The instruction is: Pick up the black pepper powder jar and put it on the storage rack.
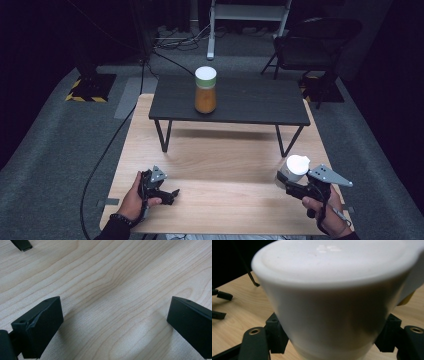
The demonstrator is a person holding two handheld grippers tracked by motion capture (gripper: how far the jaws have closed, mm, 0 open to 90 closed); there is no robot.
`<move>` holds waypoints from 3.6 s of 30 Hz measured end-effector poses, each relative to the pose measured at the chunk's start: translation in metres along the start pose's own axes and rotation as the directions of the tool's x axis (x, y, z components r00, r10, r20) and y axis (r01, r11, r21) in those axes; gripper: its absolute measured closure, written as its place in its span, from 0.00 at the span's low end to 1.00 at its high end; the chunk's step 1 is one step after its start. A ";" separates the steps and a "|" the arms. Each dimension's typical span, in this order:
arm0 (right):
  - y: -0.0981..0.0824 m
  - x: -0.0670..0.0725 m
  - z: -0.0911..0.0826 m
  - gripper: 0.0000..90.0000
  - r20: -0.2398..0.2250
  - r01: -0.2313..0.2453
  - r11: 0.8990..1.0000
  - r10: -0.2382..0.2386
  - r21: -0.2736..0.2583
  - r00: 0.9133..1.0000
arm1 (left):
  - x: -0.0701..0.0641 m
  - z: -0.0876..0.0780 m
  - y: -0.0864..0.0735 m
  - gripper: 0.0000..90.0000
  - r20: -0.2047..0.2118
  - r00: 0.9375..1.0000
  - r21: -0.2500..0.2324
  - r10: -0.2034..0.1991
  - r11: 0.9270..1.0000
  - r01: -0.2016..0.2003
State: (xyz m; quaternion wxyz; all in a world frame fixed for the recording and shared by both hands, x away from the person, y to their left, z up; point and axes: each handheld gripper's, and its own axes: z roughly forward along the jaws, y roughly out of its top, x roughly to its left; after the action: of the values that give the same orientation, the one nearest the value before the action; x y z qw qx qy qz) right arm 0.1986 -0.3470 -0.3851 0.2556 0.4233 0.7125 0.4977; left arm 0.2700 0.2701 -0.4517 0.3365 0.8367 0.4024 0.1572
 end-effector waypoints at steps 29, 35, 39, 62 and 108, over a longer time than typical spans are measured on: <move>0.105 0.031 0.016 0.32 0.127 0.057 0.996 -0.048 -0.073 0.991 | 0.000 0.000 0.000 0.01 0.000 1.000 0.001 0.000 1.000 0.000; 0.123 0.034 0.027 0.33 0.145 0.062 0.994 -0.048 -0.093 0.988 | 0.000 0.000 0.000 0.01 0.000 1.000 0.000 0.000 1.000 0.000; 0.133 0.035 0.036 0.33 0.154 0.060 0.994 -0.045 -0.095 0.987 | 0.000 0.000 0.000 0.00 0.001 1.000 0.000 0.001 1.000 -0.001; 0.168 0.033 0.097 0.33 0.202 0.021 0.994 0.001 -0.108 0.979 | 0.000 0.000 0.000 0.01 0.002 1.000 0.000 0.001 1.000 -0.001; 0.164 0.025 0.121 0.08 0.200 0.051 0.995 -0.032 -0.090 0.979 | 0.001 0.000 0.000 0.00 0.002 1.000 0.000 0.002 1.000 -0.002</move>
State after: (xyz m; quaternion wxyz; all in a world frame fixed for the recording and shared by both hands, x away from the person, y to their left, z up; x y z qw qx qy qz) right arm 0.3384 -0.2419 -0.2769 0.3554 0.4433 0.6677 0.4810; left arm 0.2704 0.2705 -0.4517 0.3367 0.8374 0.4012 0.1565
